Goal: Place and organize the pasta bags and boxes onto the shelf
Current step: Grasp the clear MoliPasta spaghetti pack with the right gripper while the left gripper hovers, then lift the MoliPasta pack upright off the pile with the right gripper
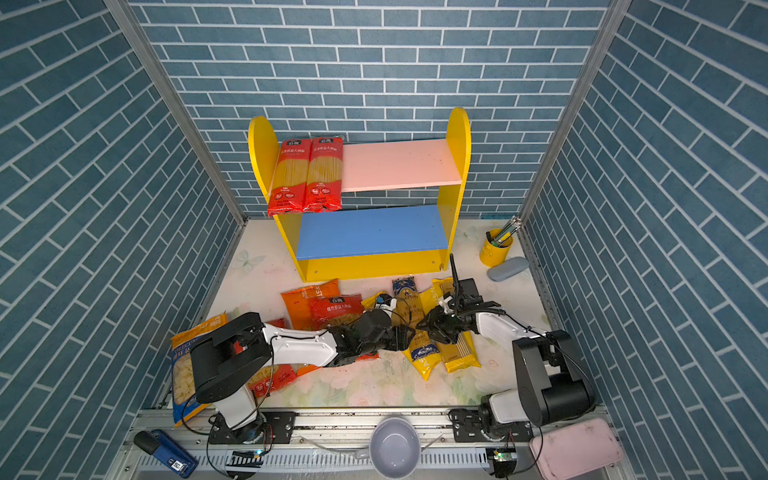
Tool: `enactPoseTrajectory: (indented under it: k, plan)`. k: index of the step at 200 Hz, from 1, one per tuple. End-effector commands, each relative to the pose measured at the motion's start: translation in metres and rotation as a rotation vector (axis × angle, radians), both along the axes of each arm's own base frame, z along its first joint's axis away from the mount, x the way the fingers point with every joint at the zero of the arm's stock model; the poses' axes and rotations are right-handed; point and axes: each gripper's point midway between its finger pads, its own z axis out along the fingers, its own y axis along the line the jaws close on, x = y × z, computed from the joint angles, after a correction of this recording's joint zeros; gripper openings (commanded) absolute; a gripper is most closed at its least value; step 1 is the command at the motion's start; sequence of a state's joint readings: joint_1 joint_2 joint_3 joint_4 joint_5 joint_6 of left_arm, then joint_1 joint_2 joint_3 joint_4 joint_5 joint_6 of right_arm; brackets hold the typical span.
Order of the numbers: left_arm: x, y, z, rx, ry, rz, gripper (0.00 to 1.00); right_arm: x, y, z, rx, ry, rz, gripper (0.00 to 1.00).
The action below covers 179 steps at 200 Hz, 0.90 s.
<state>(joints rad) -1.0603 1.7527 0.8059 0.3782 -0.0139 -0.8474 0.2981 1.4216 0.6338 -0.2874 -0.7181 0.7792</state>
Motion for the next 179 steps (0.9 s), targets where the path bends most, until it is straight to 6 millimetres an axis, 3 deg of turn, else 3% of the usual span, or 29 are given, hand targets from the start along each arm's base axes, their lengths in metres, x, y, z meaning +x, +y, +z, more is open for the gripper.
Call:
enactPoseTrajectory:
  k: [1,40,70,100,135,149,179]
  plan:
    - [-0.001,0.010,-0.005,0.012,0.015,0.022,0.74,0.000,-0.003,-0.002,-0.060,-0.015,0.034,0.48]
    - [0.000,0.010,0.000,0.000,0.010,0.025,0.73,0.012,-0.024,-0.008,-0.233,-0.088,0.075,0.56]
    - [0.001,0.011,-0.001,0.004,0.012,0.026,0.73,0.016,-0.010,-0.021,-0.179,-0.046,0.102,0.56]
    - [0.004,0.019,-0.005,-0.023,0.031,0.052,0.73,0.009,0.019,0.003,-0.045,-0.087,0.126,0.49]
    - [0.006,0.023,0.004,-0.029,0.015,0.057,0.73,0.015,0.036,0.048,0.120,-0.180,0.077,0.42]
    - [0.007,0.026,0.007,-0.031,0.008,0.066,0.73,0.017,0.045,0.056,0.189,-0.187,0.061,0.41]
    - [0.008,0.027,0.009,-0.033,0.004,0.072,0.73,0.017,0.044,0.027,0.168,-0.141,0.024,0.40]
